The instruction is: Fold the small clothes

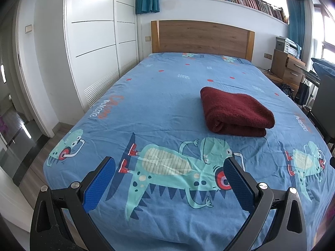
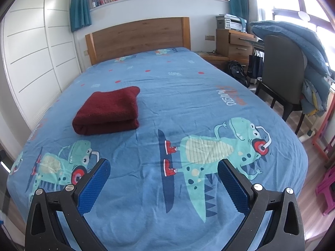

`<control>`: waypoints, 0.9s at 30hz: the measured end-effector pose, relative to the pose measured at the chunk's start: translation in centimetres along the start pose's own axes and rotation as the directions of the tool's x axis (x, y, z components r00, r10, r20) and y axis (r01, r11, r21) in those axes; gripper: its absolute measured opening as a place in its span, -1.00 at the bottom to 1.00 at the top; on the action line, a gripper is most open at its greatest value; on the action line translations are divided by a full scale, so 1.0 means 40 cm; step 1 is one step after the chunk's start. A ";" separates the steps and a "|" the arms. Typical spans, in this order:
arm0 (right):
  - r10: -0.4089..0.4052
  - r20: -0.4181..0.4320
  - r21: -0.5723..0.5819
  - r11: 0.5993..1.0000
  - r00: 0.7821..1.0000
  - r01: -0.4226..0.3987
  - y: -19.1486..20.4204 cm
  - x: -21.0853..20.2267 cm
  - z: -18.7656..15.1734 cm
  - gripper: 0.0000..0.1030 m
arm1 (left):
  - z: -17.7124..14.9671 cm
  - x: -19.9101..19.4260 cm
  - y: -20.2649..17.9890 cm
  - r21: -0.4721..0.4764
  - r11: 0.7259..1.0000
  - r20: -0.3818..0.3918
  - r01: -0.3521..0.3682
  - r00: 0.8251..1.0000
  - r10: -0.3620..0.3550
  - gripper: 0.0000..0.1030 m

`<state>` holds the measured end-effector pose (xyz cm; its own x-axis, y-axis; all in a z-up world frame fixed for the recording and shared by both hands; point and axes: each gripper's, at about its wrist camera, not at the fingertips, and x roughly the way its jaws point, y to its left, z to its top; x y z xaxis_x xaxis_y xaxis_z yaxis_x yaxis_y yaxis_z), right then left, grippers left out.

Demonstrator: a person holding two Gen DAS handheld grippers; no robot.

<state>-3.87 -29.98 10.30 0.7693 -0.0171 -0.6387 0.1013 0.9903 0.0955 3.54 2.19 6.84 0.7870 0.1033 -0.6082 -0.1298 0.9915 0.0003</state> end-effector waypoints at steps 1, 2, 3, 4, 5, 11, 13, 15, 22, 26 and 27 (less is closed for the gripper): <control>0.000 0.000 0.000 1.000 1.000 0.000 0.000 0.000 0.000 0.99 | 0.000 0.001 0.000 0.000 1.000 -0.001 0.001 1.000 -0.001 0.98; 0.000 -0.001 0.000 1.000 1.000 0.000 0.000 0.000 0.000 0.99 | -0.001 0.003 0.001 0.001 1.000 -0.002 0.002 1.000 -0.002 0.98; 0.001 -0.001 0.000 1.000 1.000 -0.001 -0.002 0.001 -0.001 0.99 | -0.002 0.004 0.000 0.001 1.000 -0.003 0.003 1.000 -0.003 0.98; 0.001 -0.001 0.000 1.000 1.000 -0.001 0.000 0.000 -0.001 0.99 | -0.002 0.005 0.000 0.001 1.000 -0.004 0.003 1.000 -0.003 0.98; 0.001 -0.001 0.000 1.000 1.000 -0.001 -0.001 0.000 -0.001 0.99 | -0.002 0.006 0.000 0.002 1.000 -0.005 0.004 1.000 -0.004 0.98; 0.000 -0.001 0.001 1.000 1.000 0.000 -0.004 0.001 0.001 0.99 | -0.004 0.008 0.000 0.002 1.000 -0.008 0.007 1.000 -0.007 0.98; -0.001 -0.002 0.003 1.000 1.000 0.001 -0.004 0.001 0.002 0.99 | -0.004 0.008 0.000 0.002 1.000 -0.008 0.007 1.000 -0.007 0.98; -0.001 -0.001 0.004 1.000 1.000 0.001 -0.005 0.001 0.002 0.99 | -0.005 0.008 -0.001 0.002 1.000 -0.008 0.008 1.000 -0.008 0.98; -0.002 -0.001 0.006 1.000 1.000 0.002 -0.009 0.003 0.002 0.99 | -0.006 0.008 -0.002 0.003 1.000 -0.009 0.009 1.000 -0.009 0.98; -0.003 -0.001 0.006 1.000 1.000 0.003 -0.010 0.004 0.002 0.99 | -0.005 0.013 -0.004 0.005 1.000 -0.010 0.015 1.000 -0.015 0.98; -0.003 -0.001 0.007 1.000 1.000 0.003 -0.010 0.003 0.002 0.99 | -0.006 0.013 -0.004 0.006 1.000 -0.010 0.014 1.000 -0.014 0.98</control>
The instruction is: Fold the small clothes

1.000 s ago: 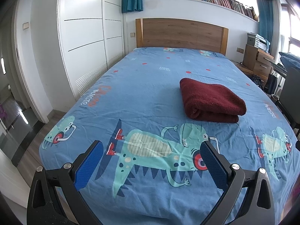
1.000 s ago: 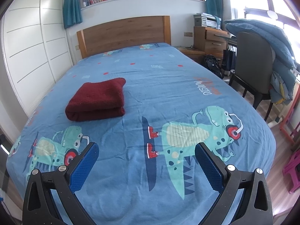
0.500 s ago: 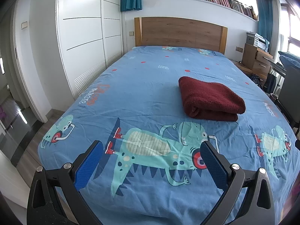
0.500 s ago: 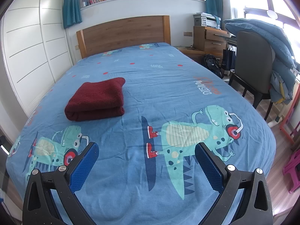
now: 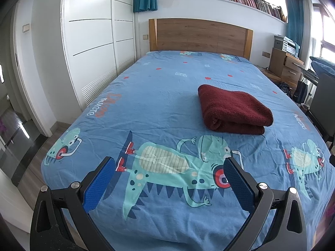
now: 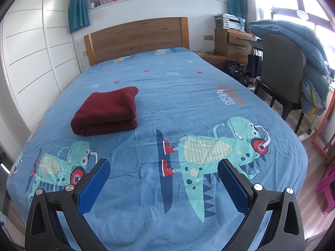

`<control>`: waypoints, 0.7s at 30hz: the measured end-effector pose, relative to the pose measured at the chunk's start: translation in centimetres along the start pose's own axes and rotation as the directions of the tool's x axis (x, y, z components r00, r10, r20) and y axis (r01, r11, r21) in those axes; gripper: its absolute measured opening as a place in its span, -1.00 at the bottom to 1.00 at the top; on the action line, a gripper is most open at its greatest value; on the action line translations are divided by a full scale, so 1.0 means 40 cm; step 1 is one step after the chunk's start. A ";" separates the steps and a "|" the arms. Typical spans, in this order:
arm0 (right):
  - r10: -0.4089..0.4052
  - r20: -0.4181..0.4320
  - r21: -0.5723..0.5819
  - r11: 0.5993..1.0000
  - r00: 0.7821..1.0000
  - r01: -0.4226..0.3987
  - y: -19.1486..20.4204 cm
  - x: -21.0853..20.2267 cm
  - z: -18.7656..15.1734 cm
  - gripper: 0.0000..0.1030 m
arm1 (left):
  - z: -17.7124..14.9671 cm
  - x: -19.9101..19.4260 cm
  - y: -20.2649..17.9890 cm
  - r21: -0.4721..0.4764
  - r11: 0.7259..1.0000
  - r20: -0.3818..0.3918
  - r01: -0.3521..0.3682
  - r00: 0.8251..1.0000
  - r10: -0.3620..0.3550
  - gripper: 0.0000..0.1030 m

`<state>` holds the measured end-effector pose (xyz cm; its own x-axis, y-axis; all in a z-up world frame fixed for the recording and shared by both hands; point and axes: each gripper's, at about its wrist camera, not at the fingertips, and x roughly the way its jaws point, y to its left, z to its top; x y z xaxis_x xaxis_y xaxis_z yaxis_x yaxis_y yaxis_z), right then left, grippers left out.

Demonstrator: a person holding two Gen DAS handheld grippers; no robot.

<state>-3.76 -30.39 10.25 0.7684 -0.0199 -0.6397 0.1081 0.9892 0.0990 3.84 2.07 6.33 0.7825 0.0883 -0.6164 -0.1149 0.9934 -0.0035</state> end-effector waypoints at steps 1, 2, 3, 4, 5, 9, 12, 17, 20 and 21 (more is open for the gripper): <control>-0.001 0.000 0.001 1.000 1.000 0.001 -0.002 0.000 0.000 0.99 | 0.000 0.002 0.000 0.001 1.000 0.000 0.000 1.000 0.000 0.98; -0.001 0.000 0.002 1.000 1.000 0.001 -0.003 0.000 0.000 0.99 | 0.000 0.002 0.001 -0.001 1.000 -0.001 0.003 1.000 -0.003 0.98; -0.003 0.001 0.003 1.000 1.000 0.003 -0.005 -0.001 -0.001 0.99 | 0.000 0.003 0.001 -0.005 1.000 -0.001 0.004 1.000 -0.004 0.98; -0.003 0.001 0.003 1.000 1.000 0.003 -0.005 -0.001 -0.001 0.99 | 0.000 0.004 0.002 -0.006 1.000 -0.002 0.005 1.000 -0.005 0.98; -0.003 0.001 0.004 1.000 1.000 0.003 -0.006 -0.001 -0.001 0.99 | 0.000 0.005 0.002 -0.005 1.000 -0.001 0.005 1.000 -0.005 0.98; -0.003 0.001 0.003 1.000 1.000 0.003 -0.006 -0.001 -0.001 0.99 | 0.001 0.005 0.003 -0.005 1.000 -0.002 0.005 1.000 -0.005 0.98; -0.002 0.001 0.003 1.000 1.000 0.002 -0.006 -0.001 -0.001 0.99 | 0.001 0.005 0.004 -0.005 1.000 -0.003 0.006 1.000 -0.006 0.98; -0.003 0.001 0.003 1.000 1.000 0.003 -0.006 -0.001 -0.001 0.99 | -0.001 0.006 0.005 -0.010 1.000 -0.004 0.004 1.000 -0.004 0.98; -0.003 0.001 0.003 1.000 1.000 0.003 -0.006 -0.001 -0.001 0.99 | -0.004 0.009 0.007 -0.014 1.000 -0.007 0.005 1.000 -0.005 0.98; -0.003 0.002 0.003 1.000 1.000 0.003 -0.008 -0.002 -0.001 0.99 | -0.005 0.009 0.008 -0.017 1.000 -0.009 0.006 1.000 -0.006 0.98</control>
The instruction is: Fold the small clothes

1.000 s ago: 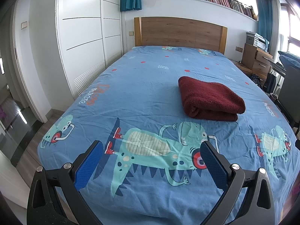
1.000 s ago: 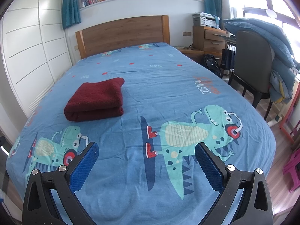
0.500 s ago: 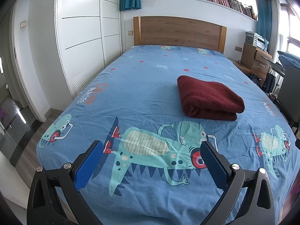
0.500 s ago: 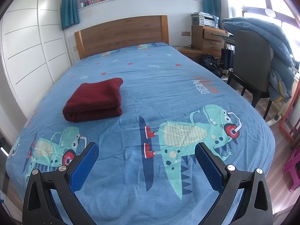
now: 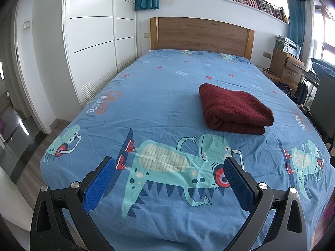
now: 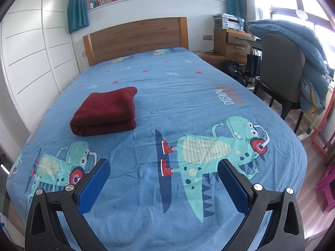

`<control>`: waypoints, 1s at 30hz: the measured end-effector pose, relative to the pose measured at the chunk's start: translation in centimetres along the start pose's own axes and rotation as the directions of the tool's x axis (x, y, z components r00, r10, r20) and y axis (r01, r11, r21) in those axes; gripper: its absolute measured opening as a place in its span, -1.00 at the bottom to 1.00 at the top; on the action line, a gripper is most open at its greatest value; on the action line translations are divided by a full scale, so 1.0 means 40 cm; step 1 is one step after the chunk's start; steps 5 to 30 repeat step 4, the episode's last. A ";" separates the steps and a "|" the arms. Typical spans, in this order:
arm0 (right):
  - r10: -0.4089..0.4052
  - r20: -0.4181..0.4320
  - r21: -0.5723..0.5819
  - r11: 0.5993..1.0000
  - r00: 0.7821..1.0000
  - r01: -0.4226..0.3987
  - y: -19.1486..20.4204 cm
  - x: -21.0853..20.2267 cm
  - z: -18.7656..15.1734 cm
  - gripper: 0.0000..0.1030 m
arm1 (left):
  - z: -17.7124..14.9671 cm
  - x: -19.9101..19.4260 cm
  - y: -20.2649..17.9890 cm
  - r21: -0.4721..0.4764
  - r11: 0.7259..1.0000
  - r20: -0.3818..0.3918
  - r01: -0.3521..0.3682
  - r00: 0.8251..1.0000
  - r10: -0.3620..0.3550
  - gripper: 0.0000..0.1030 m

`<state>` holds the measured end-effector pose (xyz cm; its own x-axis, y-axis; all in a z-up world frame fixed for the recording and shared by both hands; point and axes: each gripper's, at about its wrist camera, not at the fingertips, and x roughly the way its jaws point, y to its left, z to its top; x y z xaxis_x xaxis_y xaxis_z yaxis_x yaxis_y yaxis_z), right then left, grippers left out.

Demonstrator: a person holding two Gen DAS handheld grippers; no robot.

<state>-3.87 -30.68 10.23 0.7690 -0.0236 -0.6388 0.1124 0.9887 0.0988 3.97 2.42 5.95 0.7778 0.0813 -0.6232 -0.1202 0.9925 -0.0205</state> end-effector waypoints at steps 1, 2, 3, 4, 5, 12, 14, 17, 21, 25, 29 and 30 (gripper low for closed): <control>0.000 -0.001 0.000 1.000 1.000 0.000 0.002 0.000 0.000 0.99 | -0.001 0.001 0.001 -0.002 1.000 -0.001 0.001 1.000 -0.001 0.98; 0.000 -0.001 0.000 1.000 1.000 0.000 0.000 0.001 0.000 0.99 | -0.001 0.001 0.001 -0.004 1.000 -0.003 0.002 1.000 -0.002 0.98; 0.001 -0.001 0.000 1.000 1.000 -0.001 0.002 0.001 0.000 0.99 | -0.002 0.001 0.002 -0.004 1.000 -0.004 0.003 1.000 -0.003 0.98; 0.001 -0.001 0.000 1.000 1.000 -0.001 0.002 0.000 0.000 0.99 | -0.001 0.001 0.003 -0.004 1.000 -0.005 0.004 1.000 -0.004 0.98; 0.001 -0.001 0.000 1.000 1.000 -0.001 0.002 0.000 0.000 0.99 | -0.001 0.001 0.003 -0.004 1.000 -0.005 0.004 1.000 -0.004 0.98; 0.001 -0.001 0.000 1.000 1.000 -0.001 0.002 0.000 0.000 0.99 | -0.001 0.001 0.003 -0.004 1.000 -0.005 0.004 1.000 -0.004 0.98; 0.001 -0.001 0.000 1.000 1.000 -0.001 0.002 0.000 0.000 0.99 | -0.001 0.001 0.003 -0.004 1.000 -0.005 0.004 1.000 -0.004 0.98; 0.001 -0.001 0.000 1.000 1.000 -0.001 0.002 0.000 0.000 0.99 | -0.001 0.001 0.003 -0.004 1.000 -0.005 0.004 1.000 -0.004 0.98; 0.001 -0.001 0.000 1.000 1.000 -0.001 0.002 0.000 0.000 0.99 | -0.001 0.001 0.003 -0.004 1.000 -0.005 0.004 1.000 -0.004 0.98; 0.001 -0.001 0.000 1.000 1.000 -0.001 0.002 0.000 0.000 0.99 | -0.001 0.001 0.003 -0.004 1.000 -0.005 0.004 1.000 -0.004 0.98; 0.001 -0.001 0.000 1.000 1.000 -0.001 0.002 0.000 0.000 0.99 | -0.001 0.001 0.003 -0.004 1.000 -0.005 0.004 1.000 -0.004 0.98; 0.001 -0.001 0.000 1.000 1.000 -0.001 0.002 0.000 0.000 0.99 | -0.001 0.001 0.003 -0.004 1.000 -0.005 0.004 1.000 -0.004 0.98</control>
